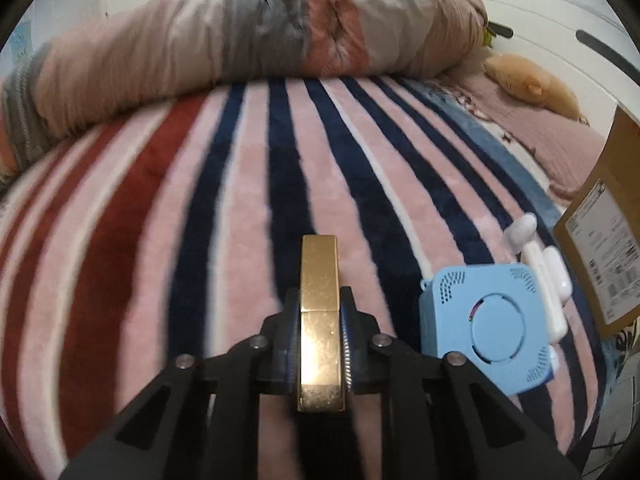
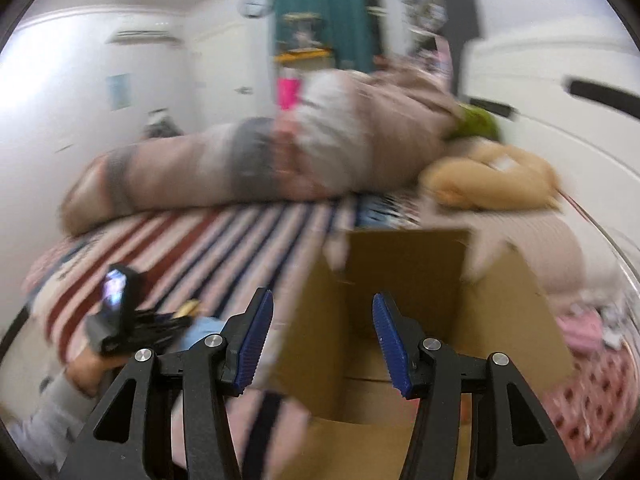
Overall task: Organize rigid objects
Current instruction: 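Carry the gold tube into the box with the left gripper while the right grasps white earphones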
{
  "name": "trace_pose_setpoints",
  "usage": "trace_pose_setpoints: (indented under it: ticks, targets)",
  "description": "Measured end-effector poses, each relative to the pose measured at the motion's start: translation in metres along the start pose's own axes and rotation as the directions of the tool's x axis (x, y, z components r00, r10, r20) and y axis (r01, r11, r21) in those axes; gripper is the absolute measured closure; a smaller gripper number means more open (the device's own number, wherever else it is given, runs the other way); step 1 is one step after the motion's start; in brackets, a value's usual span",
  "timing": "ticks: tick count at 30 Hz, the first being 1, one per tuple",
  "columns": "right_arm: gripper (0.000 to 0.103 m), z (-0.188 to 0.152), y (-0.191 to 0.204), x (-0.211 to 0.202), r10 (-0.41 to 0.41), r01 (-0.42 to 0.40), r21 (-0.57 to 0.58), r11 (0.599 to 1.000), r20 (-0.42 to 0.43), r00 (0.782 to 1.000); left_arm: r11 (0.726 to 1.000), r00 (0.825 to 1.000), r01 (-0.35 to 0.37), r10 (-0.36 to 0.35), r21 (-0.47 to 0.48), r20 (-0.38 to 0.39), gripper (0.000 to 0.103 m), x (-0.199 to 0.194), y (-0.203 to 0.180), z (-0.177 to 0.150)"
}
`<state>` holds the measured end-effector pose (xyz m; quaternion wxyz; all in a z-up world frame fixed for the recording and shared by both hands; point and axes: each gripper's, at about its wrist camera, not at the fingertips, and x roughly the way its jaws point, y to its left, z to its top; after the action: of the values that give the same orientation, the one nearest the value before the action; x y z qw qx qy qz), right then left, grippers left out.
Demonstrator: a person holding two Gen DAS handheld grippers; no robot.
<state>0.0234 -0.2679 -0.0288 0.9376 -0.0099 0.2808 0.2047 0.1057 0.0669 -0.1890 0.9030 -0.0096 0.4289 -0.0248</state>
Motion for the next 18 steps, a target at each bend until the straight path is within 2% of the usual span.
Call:
trace_pose_setpoints:
  ticks: [3,4,5,7,9,11,13,14,16,18]
  targets:
    - [0.055,0.000,0.033,0.006,0.175,-0.176,-0.025,0.984,-0.017,0.984,1.000,0.999,0.024,-0.024,0.007,0.037,0.088,-0.035,0.008,0.016]
    - [0.055,-0.004,0.048,0.015,0.263,-0.263,-0.008,0.965,-0.043,0.964,0.999,0.997,0.033,-0.034,0.027,0.062,0.088,-0.054,0.006,0.026]
    - [0.055,-0.009,0.056,0.024,0.312,-0.312,0.013,0.950,-0.068,0.948,0.998,0.996,0.041,-0.045,0.048,0.082,0.088,-0.067,0.002,0.033]
    - [0.055,-0.030,0.070,0.049,0.363,-0.354,0.089,0.931,-0.128,0.923,0.991,0.988,0.086,-0.098,0.100,0.120,0.088,-0.098,-0.012,0.048]
    - [0.055,-0.052,0.072,0.070,0.367,-0.344,0.152,0.926,-0.160,0.916,0.977,0.976,0.137,-0.160,0.161,0.144,0.088,-0.124,-0.033,0.064]
    - [0.055,-0.081,0.067,0.093,0.316,-0.273,0.213,0.938,-0.204,0.927,0.958,0.964,0.183,-0.218,0.220,0.151,0.088,-0.142,-0.057,0.079]
    - [0.055,-0.108,0.056,0.114,0.254,-0.191,0.252,0.949,-0.248,0.935,0.924,0.943,0.252,-0.301,0.286,0.140,0.088,-0.156,-0.087,0.096]
    - [0.056,-0.115,0.051,0.121,0.245,-0.176,0.262,0.949,-0.261,0.934,0.907,0.933,0.284,-0.337,0.312,0.128,0.088,-0.161,-0.102,0.102]
    - [0.061,-0.129,0.046,0.137,0.258,-0.178,0.280,0.943,-0.285,0.923,0.859,0.906,0.359,-0.414,0.364,0.086,0.088,-0.165,-0.138,0.117]
    - [0.062,-0.133,0.043,0.142,0.260,-0.187,0.273,0.944,-0.264,0.929,0.819,0.888,0.402,-0.458,0.410,0.043,0.088,-0.164,-0.173,0.124]
